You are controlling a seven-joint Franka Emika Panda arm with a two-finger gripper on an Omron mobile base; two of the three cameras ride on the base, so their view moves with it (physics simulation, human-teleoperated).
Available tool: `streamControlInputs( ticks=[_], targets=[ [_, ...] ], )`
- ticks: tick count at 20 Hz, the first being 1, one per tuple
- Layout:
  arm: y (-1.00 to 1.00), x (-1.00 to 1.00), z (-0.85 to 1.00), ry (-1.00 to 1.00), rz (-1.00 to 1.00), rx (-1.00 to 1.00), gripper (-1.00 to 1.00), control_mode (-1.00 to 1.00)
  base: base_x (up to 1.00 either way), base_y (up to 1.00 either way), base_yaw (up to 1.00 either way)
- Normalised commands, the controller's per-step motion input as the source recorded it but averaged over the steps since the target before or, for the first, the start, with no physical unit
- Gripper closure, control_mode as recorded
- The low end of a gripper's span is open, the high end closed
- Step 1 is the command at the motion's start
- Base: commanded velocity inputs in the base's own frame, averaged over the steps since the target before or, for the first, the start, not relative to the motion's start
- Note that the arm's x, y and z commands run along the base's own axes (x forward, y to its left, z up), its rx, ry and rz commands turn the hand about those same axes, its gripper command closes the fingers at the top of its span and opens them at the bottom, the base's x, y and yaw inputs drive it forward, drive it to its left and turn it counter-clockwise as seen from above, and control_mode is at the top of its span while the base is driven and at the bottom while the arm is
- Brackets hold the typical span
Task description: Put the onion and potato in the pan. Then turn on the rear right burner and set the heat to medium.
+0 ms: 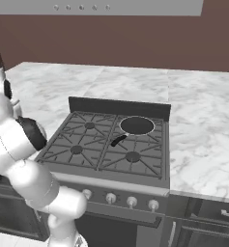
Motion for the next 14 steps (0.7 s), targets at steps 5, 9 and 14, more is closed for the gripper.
streamControlInputs(
  ticks=[5, 9, 14],
  targets=[
    [0.25, 0.0, -0.07, 0.03, 0.0, -0.09, -1.0, -1.0, 0.0, 0.0, 0.0],
    [0.05, 0.02, -0.35, 0.0, 0.0, -0.01, -1.0, -1.0, 0.0, 0.0, 0.0],
    [0.0, 0.01, -0.48, -0.03, 0.0, 0.0, -1.0, -1.0, 0.0, 0.0, 0.0]
  ],
)
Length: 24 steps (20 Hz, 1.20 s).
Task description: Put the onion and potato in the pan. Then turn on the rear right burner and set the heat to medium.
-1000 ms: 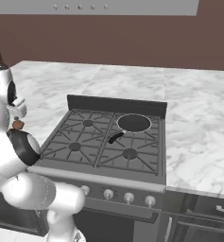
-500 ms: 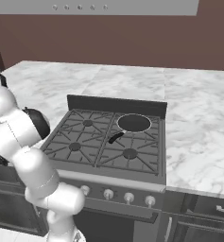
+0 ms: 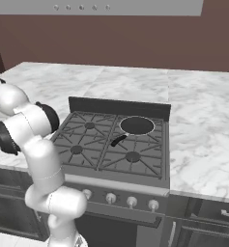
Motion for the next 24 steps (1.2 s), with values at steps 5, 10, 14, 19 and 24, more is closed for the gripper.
streamControlInputs(
  ticks=[5, 10, 14, 19, 24],
  targets=[
    [0.0, 0.11, -0.46, -0.02, 0.0, 0.01, -1.0, -1.0, 0.0, 0.0, 0.0],
    [0.06, 0.21, -0.39, 0.0, 0.0, 0.0, -1.0, -1.0, 0.0, 0.0, 0.0],
    [0.15, 0.2, -0.21, 0.0, 0.0, 0.02, -1.0, -1.0, 0.0, 0.0, 0.0],
    [0.33, 0.29, -0.08, 0.0, 0.0, 0.06, -1.0, -1.0, 0.0, 0.0, 0.0],
    [0.28, 0.19, -0.07, 0.0, 0.0, 0.05, -1.0, -1.0, 0.0, 0.0, 0.0]
  ],
)
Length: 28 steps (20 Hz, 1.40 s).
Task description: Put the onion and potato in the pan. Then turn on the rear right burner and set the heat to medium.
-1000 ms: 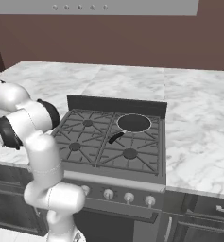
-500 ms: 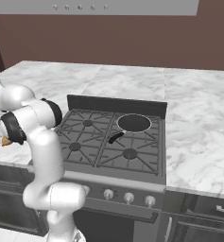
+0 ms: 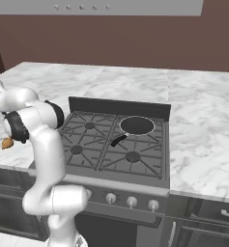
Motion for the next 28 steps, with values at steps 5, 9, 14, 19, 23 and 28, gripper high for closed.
streamControlInputs(
  ticks=[5, 9, 14, 19, 23, 28],
  targets=[
    [0.23, 0.16, -0.27, 0.01, 0.0, 0.0, -1.0, -1.0, 0.0, 0.0, 0.0],
    [0.05, 0.12, -0.24, 0.09, 0.0, 0.0, -1.0, -1.0, 0.0, 0.0, 0.0],
    [0.0, 0.06, -0.26, 0.1, 0.0, 0.0, -1.0, -1.0, 0.0, 0.0, 0.0],
    [0.0, -0.06, -0.03, 0.01, -0.01, 0.0, -1.0, -1.0, 0.0, 0.0, 0.0],
    [-0.03, -0.05, 0.0, 0.01, 0.0, 0.0, -1.0, -1.0, 0.0, 0.0, 0.0],
    [-0.14, -0.28, 0.0, 0.0, 0.0, 0.0, -1.0, -1.0, 0.0, 0.0, 0.0]
  ],
)
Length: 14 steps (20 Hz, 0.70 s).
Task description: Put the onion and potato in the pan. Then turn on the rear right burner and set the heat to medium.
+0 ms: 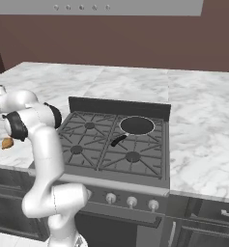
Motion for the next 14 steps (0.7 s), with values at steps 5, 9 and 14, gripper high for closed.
streamControlInputs(
  ticks=[5, 9, 14],
  targets=[
    [-0.22, -0.04, -0.05, 0.0, 0.0, 0.0, -1.0, -1.0, 0.0, 0.0, 0.0],
    [-0.2, 0.0, -0.03, 0.0, 0.0, 0.0, -1.0, -1.0, 0.0, 0.0, 0.0],
    [-0.11, 0.03, -0.06, 0.0, 0.0, 0.0, -1.0, -1.0, 0.0, 0.0, 0.0]
  ],
)
